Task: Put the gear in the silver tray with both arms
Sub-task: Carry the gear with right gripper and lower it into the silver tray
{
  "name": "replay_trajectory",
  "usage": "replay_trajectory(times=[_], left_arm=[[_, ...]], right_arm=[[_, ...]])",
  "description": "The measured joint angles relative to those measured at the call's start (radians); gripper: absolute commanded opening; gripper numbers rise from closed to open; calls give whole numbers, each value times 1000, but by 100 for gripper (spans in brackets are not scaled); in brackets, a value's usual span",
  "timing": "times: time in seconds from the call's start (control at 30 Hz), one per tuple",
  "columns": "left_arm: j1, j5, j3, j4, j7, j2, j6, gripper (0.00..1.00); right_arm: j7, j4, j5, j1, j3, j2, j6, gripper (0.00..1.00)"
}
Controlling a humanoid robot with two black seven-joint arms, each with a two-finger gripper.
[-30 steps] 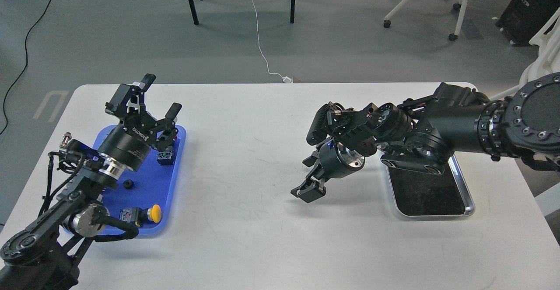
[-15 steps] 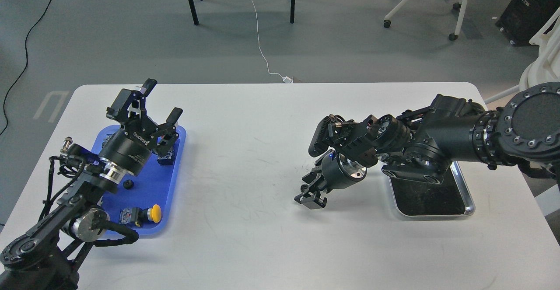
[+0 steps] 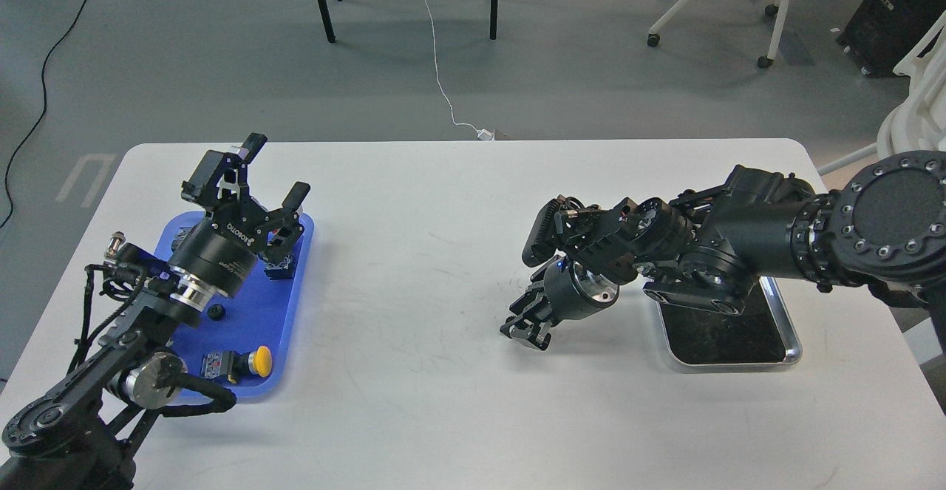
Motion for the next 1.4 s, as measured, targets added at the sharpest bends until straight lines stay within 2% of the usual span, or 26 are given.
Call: replay_trajectory(times=[0.17,0.5,0.77,1.03,1.17,1.4], left_arm=[[0,0,0,0,0,0,0,98],[0,0,0,-1,0,0,0,98],[0,0,5,-2,0,0,-2,98],[-3,0,15,-3,0,-2,-4,98],[-6,0,17,-3,0,-17,-5,98],[-6,1,19,-23,0,-24,-6,98]], right_arm=[[0,1,0,4,0,2,-1,16],[0,12,5,49,1,-25,0,15],[0,80,-2,151,1,-238,7,15],[0,84,-6,118,-43,-467,18,15],[0,48,-5,63,-46,-512,18,15],[0,-53,-4,-17,-42,-500,17,16]])
